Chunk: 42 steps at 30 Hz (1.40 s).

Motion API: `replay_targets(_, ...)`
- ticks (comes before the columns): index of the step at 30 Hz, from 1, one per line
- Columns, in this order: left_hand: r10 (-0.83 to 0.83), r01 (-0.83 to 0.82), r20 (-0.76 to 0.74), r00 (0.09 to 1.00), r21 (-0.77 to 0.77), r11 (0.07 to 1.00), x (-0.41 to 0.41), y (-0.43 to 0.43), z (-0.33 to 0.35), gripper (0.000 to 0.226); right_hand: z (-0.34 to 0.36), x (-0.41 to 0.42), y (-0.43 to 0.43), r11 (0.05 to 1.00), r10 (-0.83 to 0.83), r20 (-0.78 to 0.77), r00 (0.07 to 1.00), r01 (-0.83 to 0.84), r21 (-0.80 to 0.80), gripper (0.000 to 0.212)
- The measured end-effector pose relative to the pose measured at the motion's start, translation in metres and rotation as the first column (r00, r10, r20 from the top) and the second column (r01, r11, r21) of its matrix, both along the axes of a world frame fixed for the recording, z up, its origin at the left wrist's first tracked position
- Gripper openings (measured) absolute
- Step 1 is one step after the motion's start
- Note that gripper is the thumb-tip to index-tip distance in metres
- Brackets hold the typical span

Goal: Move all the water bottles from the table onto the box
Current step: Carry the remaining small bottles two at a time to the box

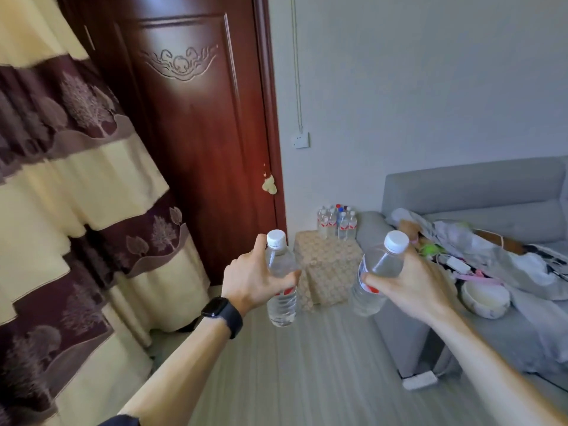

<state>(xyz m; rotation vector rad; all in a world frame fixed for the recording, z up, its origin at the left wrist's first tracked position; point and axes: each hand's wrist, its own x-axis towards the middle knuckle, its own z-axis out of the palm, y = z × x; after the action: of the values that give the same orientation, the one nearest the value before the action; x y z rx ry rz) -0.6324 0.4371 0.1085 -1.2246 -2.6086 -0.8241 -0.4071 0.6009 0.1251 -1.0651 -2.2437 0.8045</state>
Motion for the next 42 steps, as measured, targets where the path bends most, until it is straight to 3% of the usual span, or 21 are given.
replay_targets(7, 0.041, -0.041, -0.005, 0.999, -0.021, 0.999, -0.091, 0.109, -0.013, 0.064, -0.022, -0.098, 0.127, 0.999, 0.035, 0.025, 0.999, -0.035, -0.011, 0.052)
replay_targets(12, 0.028, -0.027, 0.029, 0.999, -0.043, 0.999, -0.168, 0.201, -0.031, 0.066, -0.038, -0.176, 0.208, 0.999, 0.040, 0.036, 0.999, -0.039, -0.030, 0.040)
replay_targets(19, -0.024, 0.053, 0.247, 0.969, -0.113, 0.992, -0.253, 0.324, -0.088, 0.070, -0.096, -0.260, 0.326, 0.994, -0.001, 0.098, 0.995, 0.011, -0.105, 0.051)
replay_targets(27, -0.060, 0.178, 0.465, 0.883, -0.213, 0.961, -0.303, 0.461, -0.174, 0.067, -0.171, -0.318, 0.456, 0.968, -0.024, 0.240, 0.970, 0.083, -0.236, 0.061)
replay_targets(34, 0.079, 0.102, 0.658, 0.749, -0.232, 0.967, -0.338, 0.567, -0.221, 0.076, -0.212, -0.354, 0.562, 0.935, 0.006, 0.279, 0.960, 0.094, -0.343, 0.053)
replay_targets(42, 0.211, 0.092, 0.701, 0.681, -0.367, 0.925, -0.384, 0.649, -0.269, 0.075, -0.260, -0.405, 0.659, 0.879, 0.095, 0.361, 0.928, 0.092, -0.469, 0.058)
